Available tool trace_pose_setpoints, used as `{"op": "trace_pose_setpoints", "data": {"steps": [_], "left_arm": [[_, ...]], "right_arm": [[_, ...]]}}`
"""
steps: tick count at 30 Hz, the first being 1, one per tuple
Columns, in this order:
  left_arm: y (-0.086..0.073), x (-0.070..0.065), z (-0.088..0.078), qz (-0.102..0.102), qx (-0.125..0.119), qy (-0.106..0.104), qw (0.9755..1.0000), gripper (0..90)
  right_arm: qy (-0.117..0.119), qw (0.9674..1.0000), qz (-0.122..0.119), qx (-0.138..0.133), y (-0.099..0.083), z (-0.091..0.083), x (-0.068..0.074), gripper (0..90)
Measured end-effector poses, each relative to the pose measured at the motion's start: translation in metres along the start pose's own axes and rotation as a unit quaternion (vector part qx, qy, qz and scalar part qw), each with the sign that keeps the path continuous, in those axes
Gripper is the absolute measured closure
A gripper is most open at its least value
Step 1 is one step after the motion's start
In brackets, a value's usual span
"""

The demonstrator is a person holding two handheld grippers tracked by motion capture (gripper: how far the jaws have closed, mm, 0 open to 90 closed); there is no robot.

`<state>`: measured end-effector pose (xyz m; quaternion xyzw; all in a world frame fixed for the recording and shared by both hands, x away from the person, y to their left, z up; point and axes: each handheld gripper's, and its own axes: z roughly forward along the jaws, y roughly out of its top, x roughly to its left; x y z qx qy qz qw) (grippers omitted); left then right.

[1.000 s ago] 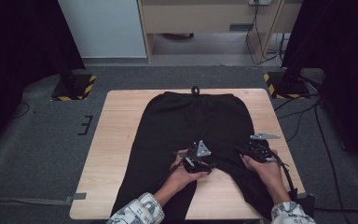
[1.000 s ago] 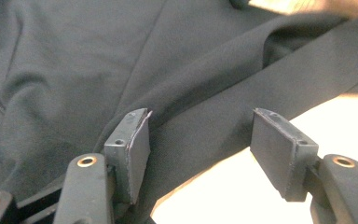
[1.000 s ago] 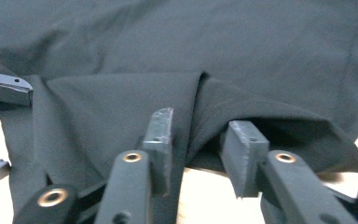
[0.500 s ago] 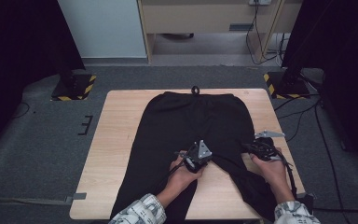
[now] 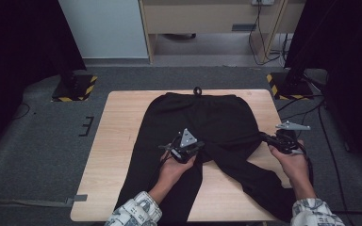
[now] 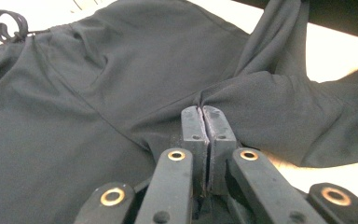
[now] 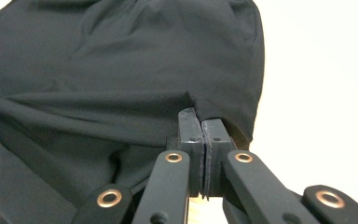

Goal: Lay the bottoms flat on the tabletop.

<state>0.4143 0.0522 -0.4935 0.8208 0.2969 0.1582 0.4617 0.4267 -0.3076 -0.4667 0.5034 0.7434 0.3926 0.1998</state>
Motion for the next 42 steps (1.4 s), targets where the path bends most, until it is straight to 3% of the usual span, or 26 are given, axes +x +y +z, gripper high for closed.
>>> {"op": "trace_pose_setpoints", "data": {"steps": [1, 3, 6, 10, 13, 15, 18, 23, 28, 31, 33, 35, 38, 42], "left_arm": [[-0.002, 0.001, 0.002, 0.003, 0.013, -0.005, 0.9999, 87.5], [-0.007, 0.001, 0.006, 0.012, 0.031, -0.003, 0.9994, 87.2], [-0.013, 0.002, 0.009, 0.021, 0.047, -0.001, 0.9986, 86.7], [-0.013, 0.006, 0.009, 0.015, 0.047, 0.006, 0.9988, 86.3], [-0.015, 0.008, 0.009, 0.007, 0.049, 0.002, 0.9988, 85.5], [-0.017, 0.008, 0.010, 0.009, 0.052, 0.003, 0.9986, 84.1], [-0.017, 0.007, 0.010, 0.011, 0.055, 0.001, 0.9985, 83.9], [-0.016, 0.008, 0.008, 0.009, 0.049, 0.006, 0.9987, 84.3], [-0.016, 0.009, 0.007, 0.004, 0.046, 0.017, 0.9988, 84.8], [-0.016, 0.010, 0.008, 0.002, 0.047, 0.017, 0.9988, 84.8], [-0.016, 0.009, 0.008, 0.005, 0.048, 0.016, 0.9987, 84.8], [-0.016, 0.009, 0.008, 0.004, 0.047, 0.016, 0.9987, 84.9], [-0.016, 0.008, 0.008, 0.006, 0.047, 0.014, 0.9988, 84.9], [-0.015, 0.008, 0.007, 0.005, 0.045, 0.013, 0.9989, 84.6]], "right_arm": [[-0.003, 1.0000, -0.005, 0.005, -0.001, 0.003, 0.002, 87.7], [-0.005, 0.9999, 0.000, 0.013, -0.006, 0.007, 0.005, 74.3], [-0.018, 0.9998, 0.001, 0.012, -0.016, 0.005, 0.011, 64.0], [-0.001, 0.9997, -0.017, 0.015, -0.035, -0.005, 0.025, 60.4], [0.029, 0.9971, -0.046, 0.054, -0.054, -0.006, 0.036, 53.9], [0.033, 0.9962, -0.055, 0.059, -0.062, -0.009, 0.037, 53.0], [0.039, 0.9965, -0.045, 0.059, -0.070, -0.014, 0.034, 49.8], [0.038, 0.9945, -0.056, 0.079, -0.080, -0.020, 0.034, 46.8], [0.035, 0.9944, -0.051, 0.085, -0.088, -0.029, 0.030, 43.4], [0.033, 0.9926, -0.059, 0.100, -0.095, -0.032, 0.033, 48.1], [0.027, 0.9930, -0.067, 0.093, -0.100, -0.033, 0.034, 54.2], [0.025, 0.9931, -0.070, 0.091, -0.101, -0.035, 0.033, 70.6], [0.029, 0.9925, -0.071, 0.095, -0.101, -0.037, 0.031, 88.2], [0.026, 0.9947, -0.060, 0.079, -0.094, -0.045, 0.031, 89.4]]}}
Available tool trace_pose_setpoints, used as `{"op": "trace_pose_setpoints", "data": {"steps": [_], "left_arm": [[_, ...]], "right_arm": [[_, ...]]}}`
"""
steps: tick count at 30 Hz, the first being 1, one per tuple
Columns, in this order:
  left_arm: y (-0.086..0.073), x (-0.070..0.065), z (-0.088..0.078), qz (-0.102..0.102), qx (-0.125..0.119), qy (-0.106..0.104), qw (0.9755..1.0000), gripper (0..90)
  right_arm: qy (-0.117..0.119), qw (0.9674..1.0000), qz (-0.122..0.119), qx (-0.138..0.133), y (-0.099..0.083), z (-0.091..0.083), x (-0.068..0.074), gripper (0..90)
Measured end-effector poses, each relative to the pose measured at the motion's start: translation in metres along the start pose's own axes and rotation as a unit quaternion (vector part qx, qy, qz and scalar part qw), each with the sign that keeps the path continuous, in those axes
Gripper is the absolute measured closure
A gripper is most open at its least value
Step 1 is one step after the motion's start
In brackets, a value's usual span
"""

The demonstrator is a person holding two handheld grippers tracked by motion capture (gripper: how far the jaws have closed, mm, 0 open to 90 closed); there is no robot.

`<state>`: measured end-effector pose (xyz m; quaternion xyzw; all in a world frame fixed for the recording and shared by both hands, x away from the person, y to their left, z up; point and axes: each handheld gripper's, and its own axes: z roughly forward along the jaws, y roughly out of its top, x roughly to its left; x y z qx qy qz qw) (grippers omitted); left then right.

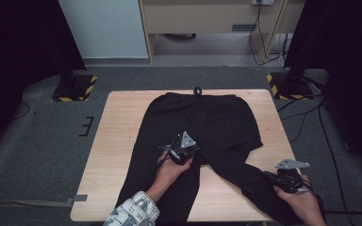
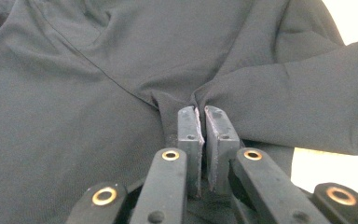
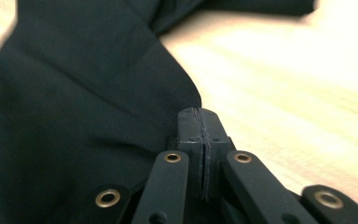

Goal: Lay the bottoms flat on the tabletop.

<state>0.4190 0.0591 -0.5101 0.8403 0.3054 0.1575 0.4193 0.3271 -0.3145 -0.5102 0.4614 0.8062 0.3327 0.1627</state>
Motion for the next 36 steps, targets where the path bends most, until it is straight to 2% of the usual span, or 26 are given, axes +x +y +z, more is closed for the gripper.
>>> {"op": "trace_pose_setpoints", "data": {"steps": [4, 7, 8, 10, 13, 15, 17, 19, 22, 24, 27, 28, 30, 31, 32, 33, 36], "left_arm": [[0.000, 0.000, -0.002, 0.000, 0.000, 0.000, 1.0000, 84.1], [-0.001, 0.001, -0.001, -0.001, 0.006, 0.002, 1.0000, 82.6], [-0.002, 0.001, 0.000, -0.001, 0.009, 0.004, 1.0000, 82.0], [-0.004, 0.002, 0.002, -0.001, 0.014, 0.006, 0.9999, 81.7], [-0.006, 0.003, 0.004, -0.003, 0.017, 0.010, 0.9998, 81.5], [-0.007, 0.004, 0.005, -0.006, 0.019, 0.011, 0.9997, 81.2], [-0.008, 0.004, 0.006, -0.006, 0.022, 0.011, 0.9997, 80.7], [-0.010, 0.002, 0.008, -0.004, 0.024, 0.010, 0.9996, 80.6], [-0.010, 0.001, 0.009, -0.001, 0.026, 0.010, 0.9996, 80.6], [-0.010, 0.000, 0.010, 0.002, 0.028, 0.010, 0.9996, 80.6], [-0.010, -0.001, 0.011, 0.004, 0.028, 0.011, 0.9995, 80.8], [-0.010, -0.001, 0.011, 0.005, 0.029, 0.010, 0.9995, 80.8], [-0.010, -0.002, 0.011, 0.003, 0.028, 0.010, 0.9996, 80.9], [-0.010, -0.002, 0.010, 0.003, 0.027, 0.010, 0.9996, 80.9], [-0.010, -0.002, 0.010, 0.003, 0.026, 0.009, 0.9996, 80.9], [-0.010, -0.002, 0.010, 0.004, 0.025, 0.009, 0.9996, 80.9], [-0.009, -0.003, 0.009, 0.004, 0.023, 0.007, 0.9997, 81.0]], "right_arm": [[0.014, 0.9994, -0.003, -0.030, 0.012, -0.027, 0.010, 89.4], [0.035, 0.9983, -0.016, -0.044, 0.014, -0.044, 0.031, 89.3], [0.051, 0.9973, -0.028, -0.045, 0.012, -0.047, 0.044, 89.4], [0.080, 0.9950, -0.046, -0.037, 0.006, -0.046, 0.069, 89.3], [0.114, 0.9909, -0.071, -0.012, -0.006, -0.034, 0.102, 89.4], [0.128, 0.9880, -0.085, 0.003, -0.012, -0.024, 0.116, 89.4], [0.134, 0.9861, -0.097, 0.015, -0.014, -0.015, 0.123, 88.7], [0.133, 0.9865, -0.096, 0.012, -0.011, -0.013, 0.121, 81.7], [0.135, 0.9877, -0.075, -0.021, 0.001, -0.021, 0.111, 58.5], [0.125, 0.9893, -0.064, -0.042, 0.011, -0.027, 0.099, 53.1], [0.104, 0.9914, -0.032, -0.072, 0.021, -0.028, 0.079, 52.9], [0.094, 0.9927, -0.021, -0.073, 0.023, -0.025, 0.073, 53.0], [0.057, 0.9961, -0.005, -0.067, 0.025, -0.014, 0.060, 55.9], [0.044, 0.9972, 0.012, -0.059, 0.025, -0.006, 0.055, 56.9], [0.033, 0.9978, 0.019, -0.054, 0.026, -0.001, 0.051, 56.9], [0.010, 0.9985, 0.027, -0.047, 0.027, 0.009, 0.046, 58.7], [-0.021, 0.9975, 0.048, -0.048, 0.031, 0.029, 0.035, 60.1]]}}
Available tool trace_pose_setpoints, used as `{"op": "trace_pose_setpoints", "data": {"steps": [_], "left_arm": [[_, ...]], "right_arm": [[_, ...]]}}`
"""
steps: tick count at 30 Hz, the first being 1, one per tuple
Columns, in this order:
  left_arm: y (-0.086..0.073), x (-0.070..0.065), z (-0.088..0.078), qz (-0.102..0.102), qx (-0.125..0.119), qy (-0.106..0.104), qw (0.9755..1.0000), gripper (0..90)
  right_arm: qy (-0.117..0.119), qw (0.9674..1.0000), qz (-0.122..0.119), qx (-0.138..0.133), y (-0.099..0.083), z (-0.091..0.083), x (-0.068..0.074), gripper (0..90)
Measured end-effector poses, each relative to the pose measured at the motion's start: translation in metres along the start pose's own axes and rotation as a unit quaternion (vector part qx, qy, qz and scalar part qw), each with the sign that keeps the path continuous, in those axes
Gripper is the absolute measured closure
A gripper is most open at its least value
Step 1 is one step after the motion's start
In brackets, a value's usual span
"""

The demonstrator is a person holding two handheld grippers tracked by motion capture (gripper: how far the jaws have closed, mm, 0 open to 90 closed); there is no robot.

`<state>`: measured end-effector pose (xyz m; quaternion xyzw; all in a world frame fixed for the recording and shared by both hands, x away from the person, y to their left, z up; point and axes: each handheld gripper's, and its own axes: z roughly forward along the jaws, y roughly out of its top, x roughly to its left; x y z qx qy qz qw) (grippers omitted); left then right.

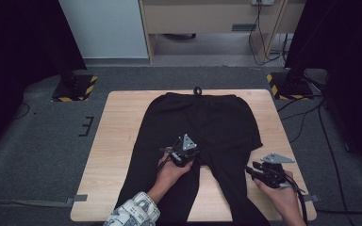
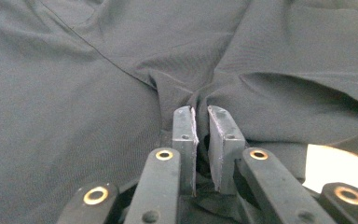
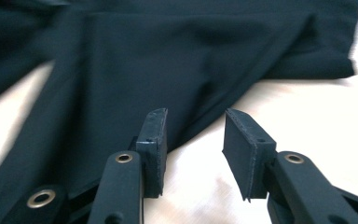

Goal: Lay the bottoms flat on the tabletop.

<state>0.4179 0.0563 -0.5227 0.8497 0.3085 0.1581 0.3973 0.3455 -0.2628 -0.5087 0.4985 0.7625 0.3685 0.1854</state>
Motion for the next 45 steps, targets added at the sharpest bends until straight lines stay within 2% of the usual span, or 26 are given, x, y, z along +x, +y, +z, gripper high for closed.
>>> {"op": "trace_pose_setpoints", "data": {"steps": [4, 6, 8, 10, 11, 14, 15, 19, 20, 22, 23, 24, 27, 28, 30, 32, 34, 39, 42, 45], "left_arm": [[0.000, 0.000, -0.001, 0.001, 0.000, -0.001, 1.0000, 80.9], [0.000, -0.001, -0.002, 0.003, -0.002, 0.000, 1.0000, 80.9], [0.001, -0.003, -0.004, 0.007, -0.004, -0.001, 1.0000, 80.9], [0.001, -0.005, -0.006, 0.008, -0.006, -0.004, 0.9999, 81.0], [0.001, -0.007, -0.008, 0.011, -0.008, -0.006, 0.9999, 81.0], [0.001, -0.015, -0.013, 0.012, -0.010, -0.022, 0.9996, 80.9], [0.001, -0.018, -0.015, 0.014, -0.011, -0.027, 0.9995, 80.8], [-0.002, -0.035, -0.023, 0.015, -0.012, -0.063, 0.9978, 80.2], [-0.003, -0.040, -0.025, 0.016, -0.011, -0.073, 0.9971, 79.4], [-0.006, -0.053, -0.030, 0.031, -0.008, -0.086, 0.9958, 76.8], [-0.008, -0.059, -0.033, 0.040, -0.010, -0.088, 0.9953, 74.5], [-0.009, -0.064, -0.036, 0.045, -0.011, -0.091, 0.9948, 69.9], [-0.009, -0.072, -0.048, 0.050, -0.032, -0.083, 0.9948, 51.1], [-0.008, -0.072, -0.053, 0.049, -0.039, -0.080, 0.9948, 46.6], [-0.005, -0.069, -0.060, 0.046, -0.057, -0.063, 0.9953, 39.3], [-0.003, -0.063, -0.063, 0.031, -0.072, -0.057, 0.9953, 37.0], [-0.001, -0.055, -0.059, 0.022, -0.070, -0.049, 0.9961, 37.0], [-0.011, -0.042, -0.039, 0.022, -0.025, -0.032, 0.9989, 37.1], [-0.013, -0.038, -0.041, 0.035, -0.016, -0.015, 0.9992, 35.8], [-0.014, -0.029, -0.048, 0.031, -0.012, -0.007, 0.9994, 31.4]], "right_arm": [[-0.014, 0.9994, 0.033, -0.001, 0.006, 0.026, -0.010, 58.6], [-0.019, 0.9990, 0.041, 0.007, 0.007, 0.037, -0.012, 58.3], [-0.026, 0.9990, 0.036, 0.003, 0.008, 0.043, -0.011, 66.8], [-0.026, 0.9989, 0.038, 0.003, 0.009, 0.043, -0.013, 86.2], [-0.023, 0.9989, 0.040, 0.003, 0.009, 0.043, -0.014, 88.8], [-0.017, 0.9992, 0.034, 0.007, 0.007, 0.033, -0.017, 89.2], [-0.014, 0.9991, 0.040, 0.006, 0.006, 0.026, -0.019, 89.2], [0.007, 0.9989, 0.046, 0.006, -0.005, -0.010, -0.032, 89.0], [0.006, 0.9989, 0.046, 0.010, -0.010, -0.020, -0.035, 88.9], [0.012, 0.9986, 0.049, 0.013, -0.020, -0.037, -0.043, 88.6], [0.019, 0.9982, 0.053, 0.018, -0.026, -0.045, -0.044, 87.6], [0.029, 0.9982, 0.047, 0.023, -0.032, -0.050, -0.046, 84.3], [0.050, 0.9976, 0.036, 0.030, -0.044, -0.059, -0.047, 68.1], [0.043, 0.9982, 0.032, 0.025, -0.045, -0.060, -0.047, 63.2], [0.038, 0.9982, 0.045, 0.012, -0.043, -0.060, -0.049, 51.6], [0.036, 0.9979, 0.054, 0.006, -0.039, -0.054, -0.051, 45.9], [0.032, 0.9978, 0.057, 0.007, -0.034, -0.046, -0.051, 43.8], [0.022, 0.9982, 0.053, 0.018, -0.031, -0.028, -0.046, 40.7], [0.013, 0.9991, 0.033, 0.025, -0.033, -0.026, -0.042, 38.1], [-0.003, 0.9998, 0.020, 0.001, -0.030, -0.032, -0.042, 30.2]]}}
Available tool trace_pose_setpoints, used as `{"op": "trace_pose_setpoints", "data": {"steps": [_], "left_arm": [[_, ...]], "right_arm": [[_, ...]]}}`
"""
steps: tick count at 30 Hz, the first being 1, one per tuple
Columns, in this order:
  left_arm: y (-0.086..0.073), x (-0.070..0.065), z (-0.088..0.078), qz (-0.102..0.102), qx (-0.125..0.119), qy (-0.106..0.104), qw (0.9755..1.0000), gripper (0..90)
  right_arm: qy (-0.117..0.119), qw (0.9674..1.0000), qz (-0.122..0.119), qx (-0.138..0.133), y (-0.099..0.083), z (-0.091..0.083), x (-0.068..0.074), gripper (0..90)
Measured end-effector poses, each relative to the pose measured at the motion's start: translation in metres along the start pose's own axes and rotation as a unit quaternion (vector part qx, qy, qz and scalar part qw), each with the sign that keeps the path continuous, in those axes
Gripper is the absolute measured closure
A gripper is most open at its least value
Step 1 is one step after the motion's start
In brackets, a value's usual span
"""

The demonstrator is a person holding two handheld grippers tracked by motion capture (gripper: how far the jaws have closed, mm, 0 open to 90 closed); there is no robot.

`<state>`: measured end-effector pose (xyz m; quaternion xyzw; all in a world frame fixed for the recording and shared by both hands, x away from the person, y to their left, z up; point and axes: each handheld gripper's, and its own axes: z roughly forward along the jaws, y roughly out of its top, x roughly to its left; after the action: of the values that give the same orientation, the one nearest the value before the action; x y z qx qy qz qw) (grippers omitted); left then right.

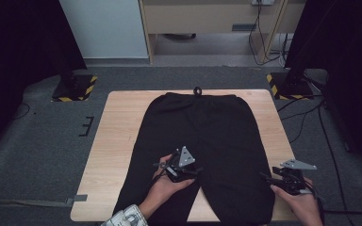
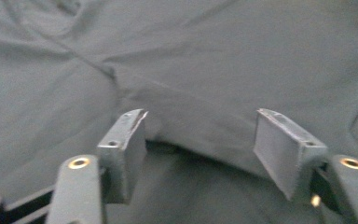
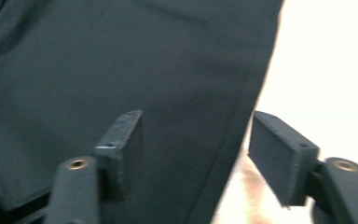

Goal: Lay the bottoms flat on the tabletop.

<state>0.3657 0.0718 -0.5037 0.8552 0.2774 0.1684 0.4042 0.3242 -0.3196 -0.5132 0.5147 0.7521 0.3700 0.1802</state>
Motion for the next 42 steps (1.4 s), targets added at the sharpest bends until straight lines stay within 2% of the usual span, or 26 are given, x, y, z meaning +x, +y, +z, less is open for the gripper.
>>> {"op": "trace_pose_setpoints", "data": {"steps": [2, 5, 8, 11, 18, 27, 29, 31, 36, 38, 42], "left_arm": [[-0.002, 0.007, -0.005, -0.007, 0.001, 0.007, 0.9999, 28.4], [-0.005, 0.017, -0.013, -0.013, 0.006, 0.021, 0.9997, 23.1], [-0.012, 0.031, -0.021, -0.029, 0.013, 0.029, 0.9991, 17.6], [-0.021, 0.045, -0.031, -0.043, 0.020, 0.045, 0.9979, 15.0], [-0.044, 0.079, -0.056, -0.083, 0.022, 0.072, 0.9937, 10.8], [-0.073, 0.119, -0.085, -0.132, 0.032, 0.116, 0.9839, 9.4], [-0.078, 0.128, -0.092, -0.135, 0.035, 0.124, 0.9824, 9.3], [-0.082, 0.137, -0.099, -0.135, 0.039, 0.139, 0.9803, 9.3], [-0.093, 0.164, -0.116, -0.156, 0.038, 0.164, 0.9734, 9.3], [-0.098, 0.172, -0.119, -0.160, 0.046, 0.171, 0.9711, 9.3], [-0.112, 0.189, -0.121, -0.181, 0.058, 0.186, 0.9639, 9.2]], "right_arm": [[-0.010, 0.9998, -0.004, -0.019, 0.004, -0.003, -0.002, 22.8], [-0.017, 0.9992, -0.001, -0.036, 0.009, -0.005, -0.005, 17.2], [-0.017, 0.9988, 0.003, -0.045, 0.012, -0.003, -0.008, 12.4], [-0.015, 0.9990, -0.008, -0.040, 0.015, 0.004, -0.011, 8.7], [-0.013, 0.9993, -0.007, -0.036, 0.023, 0.018, -0.020, 8.1], [-0.026, 0.9990, 0.020, -0.029, 0.032, 0.032, -0.046, 12.0], [-0.029, 0.9987, 0.029, -0.031, 0.034, 0.034, -0.052, 12.0], [-0.032, 0.9987, 0.028, -0.029, 0.036, 0.034, -0.056, 11.8], [-0.046, 0.9976, 0.040, -0.034, 0.043, 0.034, -0.068, 11.2], [-0.050, 0.9970, 0.046, -0.037, 0.045, 0.034, -0.071, 11.3], [-0.063, 0.9960, 0.053, -0.035, 0.043, 0.037, -0.077, 11.7]]}}
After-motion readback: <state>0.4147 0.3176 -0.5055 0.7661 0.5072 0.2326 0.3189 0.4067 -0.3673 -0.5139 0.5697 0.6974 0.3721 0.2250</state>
